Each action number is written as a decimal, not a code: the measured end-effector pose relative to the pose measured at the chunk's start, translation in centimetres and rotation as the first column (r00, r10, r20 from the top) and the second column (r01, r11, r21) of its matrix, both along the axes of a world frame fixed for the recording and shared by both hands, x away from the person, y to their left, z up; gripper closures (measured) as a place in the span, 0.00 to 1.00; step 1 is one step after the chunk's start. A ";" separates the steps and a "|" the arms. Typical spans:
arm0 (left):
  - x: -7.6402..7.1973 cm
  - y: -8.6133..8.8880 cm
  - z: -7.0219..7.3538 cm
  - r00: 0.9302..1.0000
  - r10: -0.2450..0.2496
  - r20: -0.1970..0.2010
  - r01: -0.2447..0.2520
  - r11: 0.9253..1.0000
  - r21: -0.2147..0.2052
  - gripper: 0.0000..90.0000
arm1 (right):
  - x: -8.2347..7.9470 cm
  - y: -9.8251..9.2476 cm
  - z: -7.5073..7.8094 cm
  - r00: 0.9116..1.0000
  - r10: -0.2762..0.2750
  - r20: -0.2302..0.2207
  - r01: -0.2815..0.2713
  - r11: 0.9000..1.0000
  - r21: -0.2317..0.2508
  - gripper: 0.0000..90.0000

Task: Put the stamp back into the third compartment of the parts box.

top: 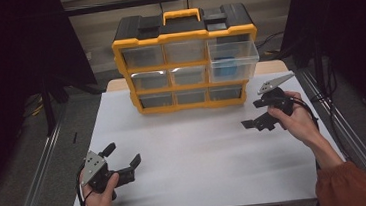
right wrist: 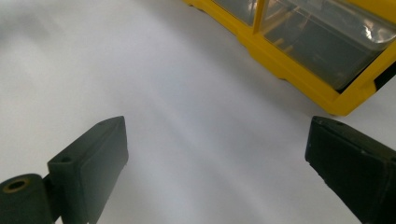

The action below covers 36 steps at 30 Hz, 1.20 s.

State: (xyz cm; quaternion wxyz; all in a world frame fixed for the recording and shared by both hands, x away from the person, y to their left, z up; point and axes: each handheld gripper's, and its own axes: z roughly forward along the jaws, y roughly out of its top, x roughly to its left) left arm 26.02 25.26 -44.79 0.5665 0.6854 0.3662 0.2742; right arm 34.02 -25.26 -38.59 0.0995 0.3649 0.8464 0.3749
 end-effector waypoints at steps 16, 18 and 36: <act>0.0 0.0 0.0 1.000 0.001 -0.007 -0.001 1.000 -0.004 0.04 | -1.5 0.3 -5.2 0.990 -0.115 0.085 0.104 0.988 0.116 0.06; 0.0 -0.1 0.0 1.000 0.000 -0.004 0.000 1.000 0.000 0.04 | -1.9 0.2 -5.7 0.990 -0.111 0.090 0.095 0.982 0.166 0.06; 0.1 0.4 -0.3 1.000 0.019 -0.020 -0.019 1.000 -0.014 0.04 | -7.3 -2.0 -7.8 0.886 -0.382 0.263 0.297 0.903 0.311 0.01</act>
